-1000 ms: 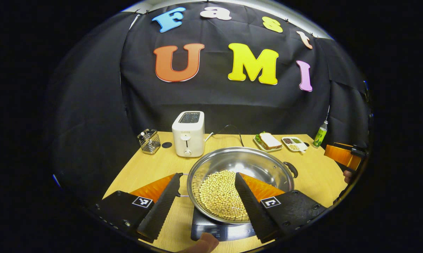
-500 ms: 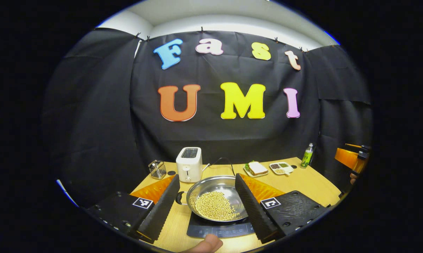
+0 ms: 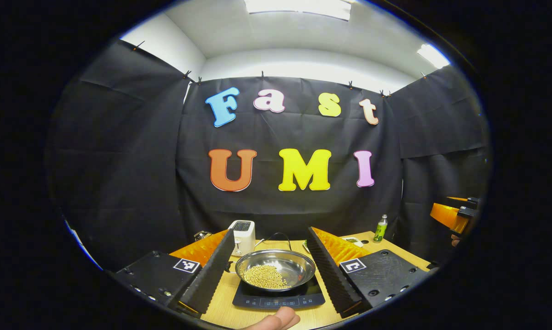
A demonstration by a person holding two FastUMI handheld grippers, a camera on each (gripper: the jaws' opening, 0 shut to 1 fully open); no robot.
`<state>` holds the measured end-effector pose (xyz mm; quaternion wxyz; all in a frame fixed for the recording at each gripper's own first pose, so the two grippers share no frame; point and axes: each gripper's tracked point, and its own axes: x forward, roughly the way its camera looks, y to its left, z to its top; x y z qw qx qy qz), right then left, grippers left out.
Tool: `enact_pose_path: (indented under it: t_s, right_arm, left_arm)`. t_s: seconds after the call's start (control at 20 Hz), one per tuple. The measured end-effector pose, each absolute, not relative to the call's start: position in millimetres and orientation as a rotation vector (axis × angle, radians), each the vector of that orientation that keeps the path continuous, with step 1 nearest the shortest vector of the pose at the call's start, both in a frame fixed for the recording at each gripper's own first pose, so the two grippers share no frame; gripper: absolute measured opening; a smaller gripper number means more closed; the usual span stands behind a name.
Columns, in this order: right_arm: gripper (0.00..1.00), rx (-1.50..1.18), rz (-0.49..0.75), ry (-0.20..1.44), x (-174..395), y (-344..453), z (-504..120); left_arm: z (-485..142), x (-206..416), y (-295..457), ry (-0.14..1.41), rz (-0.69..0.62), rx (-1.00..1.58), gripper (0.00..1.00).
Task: First push the handle of the pot to place it horizontally, then grasp the pot with both hands and set it on the induction cooktop.
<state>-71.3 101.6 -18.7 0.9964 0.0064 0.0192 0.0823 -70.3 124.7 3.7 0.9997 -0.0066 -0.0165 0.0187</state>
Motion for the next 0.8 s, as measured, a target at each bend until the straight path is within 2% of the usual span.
enact_pose_path:
  t_s: [0.05,0.25,0.8]
  right_arm:
    - [0.99,0.023,0.158,0.036,-76.4,96.6,-21.4]
    - [0.96,0.042,0.119,0.013,-79.6,81.9,-20.6]
    - [0.96,0.038,0.147,0.053,-78.2,95.9,-33.5]
  left_arm:
    - [-2.3,-77.8,122.6,-0.036,0.042,-0.016,0.95]
    - [-12.5,-92.5,113.2,-0.057,0.045,0.008,0.95]
    - [-15.3,-98.4,120.4,-0.087,0.070,0.027,0.95]
